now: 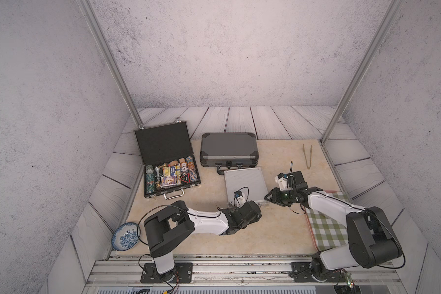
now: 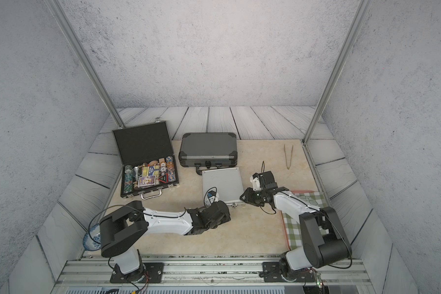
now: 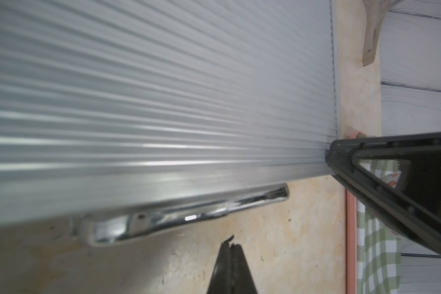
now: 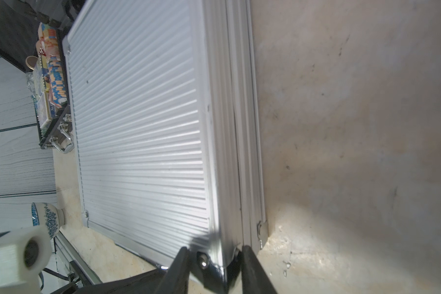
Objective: Close the poker set cases
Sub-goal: Fasten the fastener on the poker set case.
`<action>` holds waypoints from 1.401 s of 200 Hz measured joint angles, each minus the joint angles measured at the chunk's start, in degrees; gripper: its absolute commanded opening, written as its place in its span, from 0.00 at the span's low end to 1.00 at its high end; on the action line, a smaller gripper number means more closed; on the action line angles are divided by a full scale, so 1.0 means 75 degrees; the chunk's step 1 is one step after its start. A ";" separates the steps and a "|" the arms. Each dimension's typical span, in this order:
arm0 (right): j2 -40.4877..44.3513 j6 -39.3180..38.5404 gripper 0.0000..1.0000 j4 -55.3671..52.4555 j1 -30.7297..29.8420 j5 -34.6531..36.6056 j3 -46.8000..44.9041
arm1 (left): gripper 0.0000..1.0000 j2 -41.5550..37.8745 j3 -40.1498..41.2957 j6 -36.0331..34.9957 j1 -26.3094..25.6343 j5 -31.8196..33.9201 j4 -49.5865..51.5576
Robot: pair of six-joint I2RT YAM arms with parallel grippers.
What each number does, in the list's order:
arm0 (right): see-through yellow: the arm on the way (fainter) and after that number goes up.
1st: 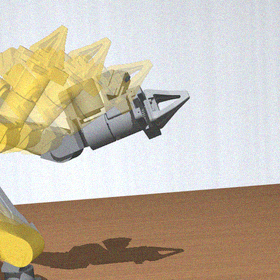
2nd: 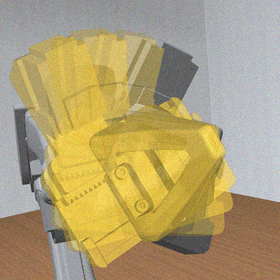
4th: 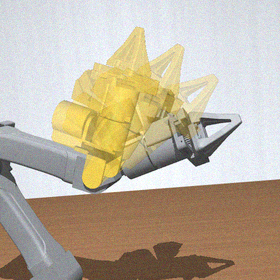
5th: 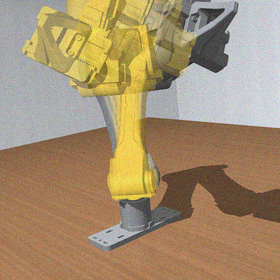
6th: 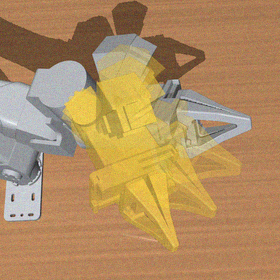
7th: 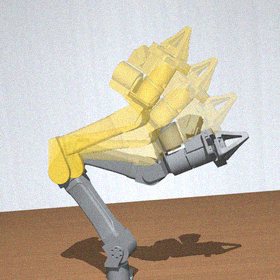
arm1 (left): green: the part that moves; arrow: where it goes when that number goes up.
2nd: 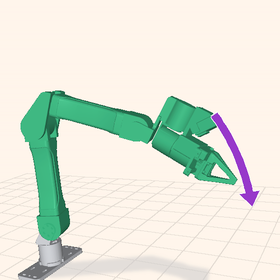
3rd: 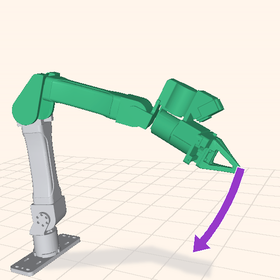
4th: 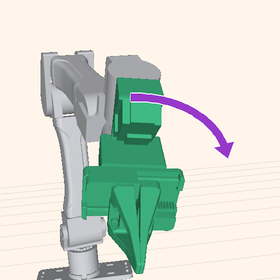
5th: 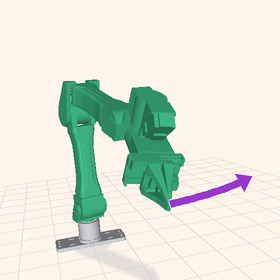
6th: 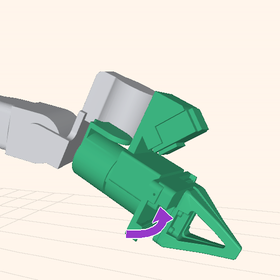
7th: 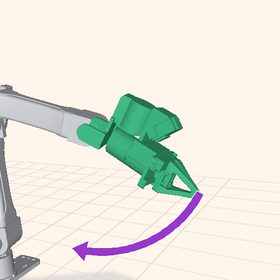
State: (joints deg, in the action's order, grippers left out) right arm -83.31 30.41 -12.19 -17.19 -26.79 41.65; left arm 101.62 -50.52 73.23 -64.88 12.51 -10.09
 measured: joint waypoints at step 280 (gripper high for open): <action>-0.0015 -0.0003 0.34 -0.0009 -0.0009 -0.0017 0.0009 | 0.00 0.0516 -0.0478 -0.0347 0.0297 0.0172 0.0752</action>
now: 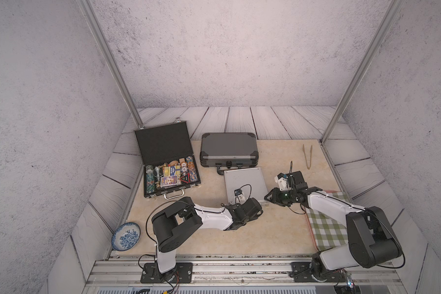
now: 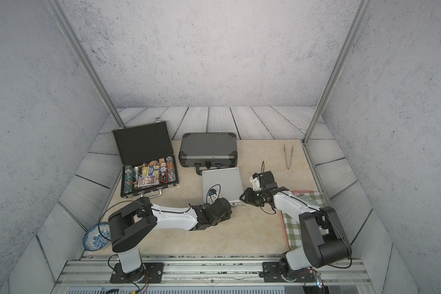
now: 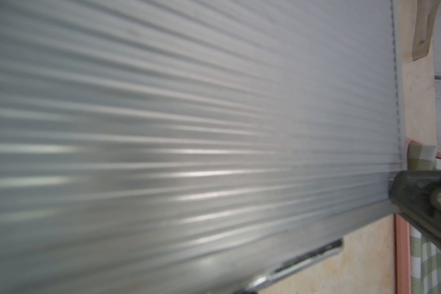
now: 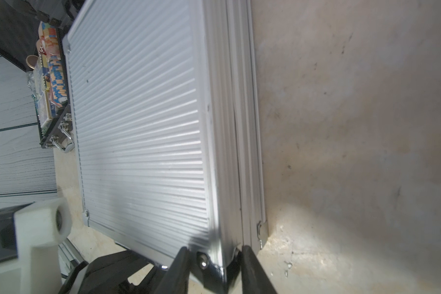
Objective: Close the poker set cases
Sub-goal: Fasten the fastener on the poker set case.
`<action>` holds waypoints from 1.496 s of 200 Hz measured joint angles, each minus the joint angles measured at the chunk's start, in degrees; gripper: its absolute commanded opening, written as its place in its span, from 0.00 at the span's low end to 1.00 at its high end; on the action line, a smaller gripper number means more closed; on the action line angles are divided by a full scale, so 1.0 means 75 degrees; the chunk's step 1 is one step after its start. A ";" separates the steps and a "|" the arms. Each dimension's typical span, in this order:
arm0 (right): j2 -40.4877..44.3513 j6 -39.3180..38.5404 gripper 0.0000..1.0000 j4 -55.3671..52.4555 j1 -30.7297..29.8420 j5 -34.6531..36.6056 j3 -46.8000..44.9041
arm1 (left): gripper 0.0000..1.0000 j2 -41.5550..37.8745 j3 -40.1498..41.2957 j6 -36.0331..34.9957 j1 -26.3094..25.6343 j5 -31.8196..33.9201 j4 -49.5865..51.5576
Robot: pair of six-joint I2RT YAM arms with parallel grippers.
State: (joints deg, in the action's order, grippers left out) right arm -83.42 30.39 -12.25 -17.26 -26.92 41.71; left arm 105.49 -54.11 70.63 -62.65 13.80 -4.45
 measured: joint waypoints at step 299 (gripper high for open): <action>-0.0044 -0.0064 0.36 -0.0245 -0.0026 0.0064 0.0146 | 0.50 -0.3984 0.1789 -0.1682 0.1530 0.0443 0.1256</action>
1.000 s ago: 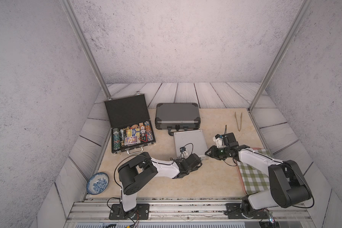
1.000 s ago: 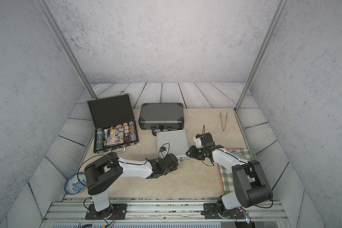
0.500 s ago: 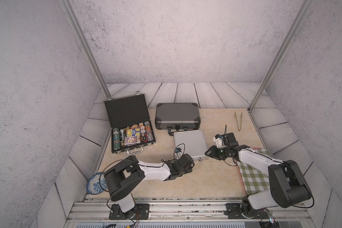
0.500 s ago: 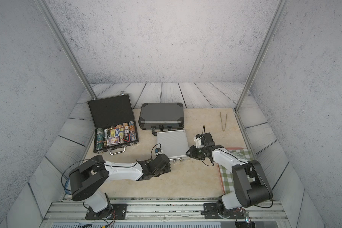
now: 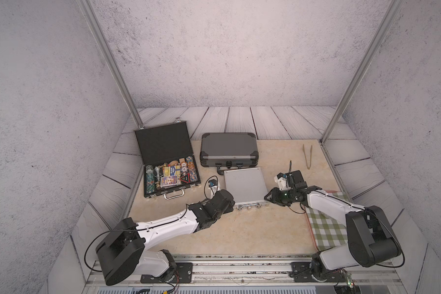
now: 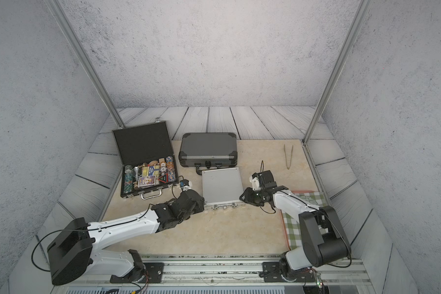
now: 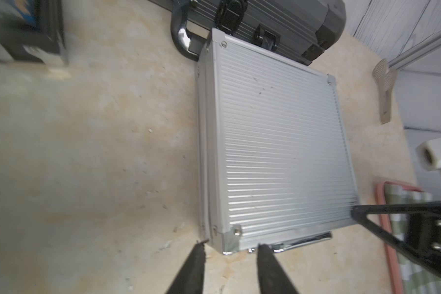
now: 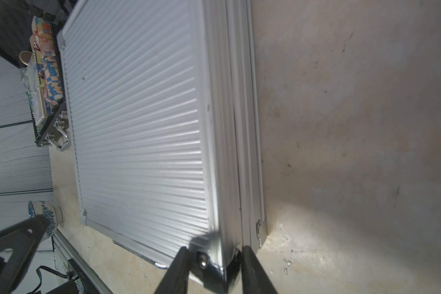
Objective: Close the poker set cases
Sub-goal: Fasten the fastener on the poker set case, then move the poker set case to the center of the board.
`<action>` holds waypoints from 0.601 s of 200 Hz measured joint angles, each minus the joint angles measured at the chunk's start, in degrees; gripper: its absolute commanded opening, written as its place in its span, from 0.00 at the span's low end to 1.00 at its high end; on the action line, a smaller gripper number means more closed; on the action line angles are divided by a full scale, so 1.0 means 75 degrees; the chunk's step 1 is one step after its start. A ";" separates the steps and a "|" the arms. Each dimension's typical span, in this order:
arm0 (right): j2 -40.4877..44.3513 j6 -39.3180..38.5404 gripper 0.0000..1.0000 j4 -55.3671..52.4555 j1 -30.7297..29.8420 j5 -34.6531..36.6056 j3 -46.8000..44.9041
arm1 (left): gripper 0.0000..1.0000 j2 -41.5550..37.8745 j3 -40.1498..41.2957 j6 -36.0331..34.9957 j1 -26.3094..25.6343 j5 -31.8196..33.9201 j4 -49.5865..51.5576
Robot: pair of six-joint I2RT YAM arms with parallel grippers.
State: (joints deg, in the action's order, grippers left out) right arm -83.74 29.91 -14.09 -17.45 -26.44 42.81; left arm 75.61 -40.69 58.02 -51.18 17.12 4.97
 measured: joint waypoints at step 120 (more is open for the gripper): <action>0.0000 -0.0227 0.37 -0.0565 -0.0064 0.0192 0.0256 | 0.65 0.1859 -0.1064 -0.1547 0.1641 -0.2279 -0.0303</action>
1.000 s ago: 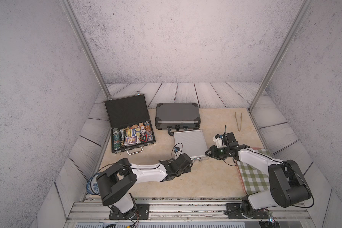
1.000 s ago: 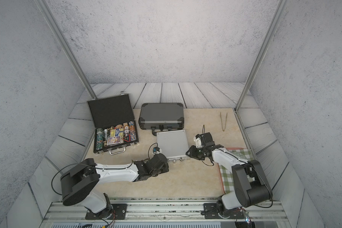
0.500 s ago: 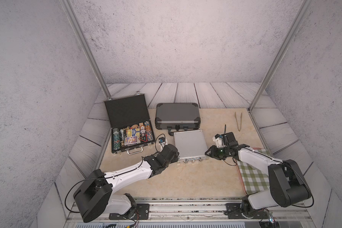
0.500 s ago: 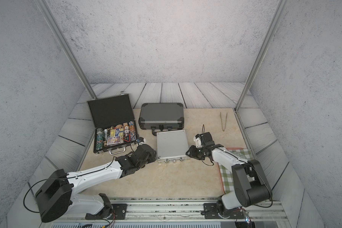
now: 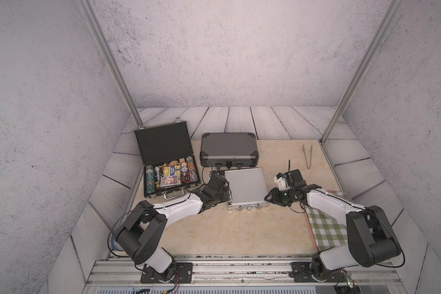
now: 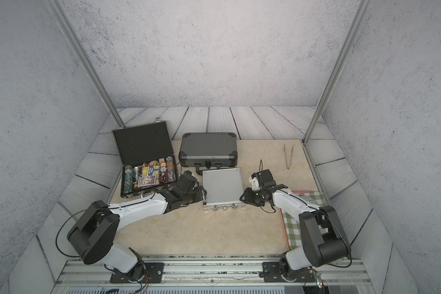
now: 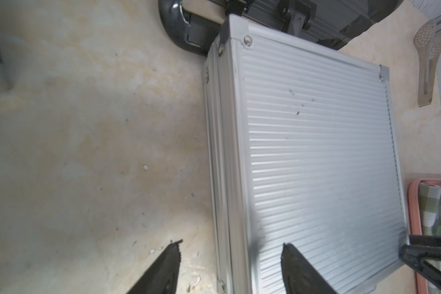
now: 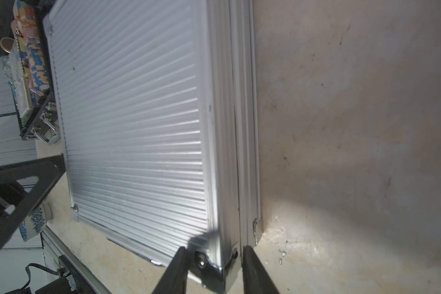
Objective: Close the poker set cases
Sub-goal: Move the poker set case to the center of the board.
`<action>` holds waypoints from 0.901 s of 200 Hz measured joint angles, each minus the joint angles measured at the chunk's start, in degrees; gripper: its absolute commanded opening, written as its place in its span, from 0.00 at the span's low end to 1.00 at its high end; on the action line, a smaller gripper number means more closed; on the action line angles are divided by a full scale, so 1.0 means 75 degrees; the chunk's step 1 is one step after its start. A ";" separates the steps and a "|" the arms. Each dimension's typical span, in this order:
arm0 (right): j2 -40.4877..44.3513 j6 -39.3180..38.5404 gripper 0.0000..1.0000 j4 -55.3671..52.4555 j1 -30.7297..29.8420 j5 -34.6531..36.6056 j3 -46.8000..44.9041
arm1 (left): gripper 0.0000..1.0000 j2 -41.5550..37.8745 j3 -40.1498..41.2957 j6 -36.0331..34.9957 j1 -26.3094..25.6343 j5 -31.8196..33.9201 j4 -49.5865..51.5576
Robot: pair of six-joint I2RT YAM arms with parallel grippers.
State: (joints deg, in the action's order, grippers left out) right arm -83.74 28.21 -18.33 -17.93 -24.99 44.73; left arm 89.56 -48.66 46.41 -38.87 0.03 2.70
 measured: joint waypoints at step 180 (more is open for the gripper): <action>0.0787 0.0067 0.62 -0.1947 0.0525 0.0988 0.0248 | 0.42 0.1553 -0.1113 0.0061 -0.0332 -0.1609 -0.0746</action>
State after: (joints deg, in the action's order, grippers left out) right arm -77.84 28.71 -32.93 -14.00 -17.58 46.59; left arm 101.21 -57.01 46.87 -41.36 -12.03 -2.90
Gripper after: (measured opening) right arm 0.602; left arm 0.418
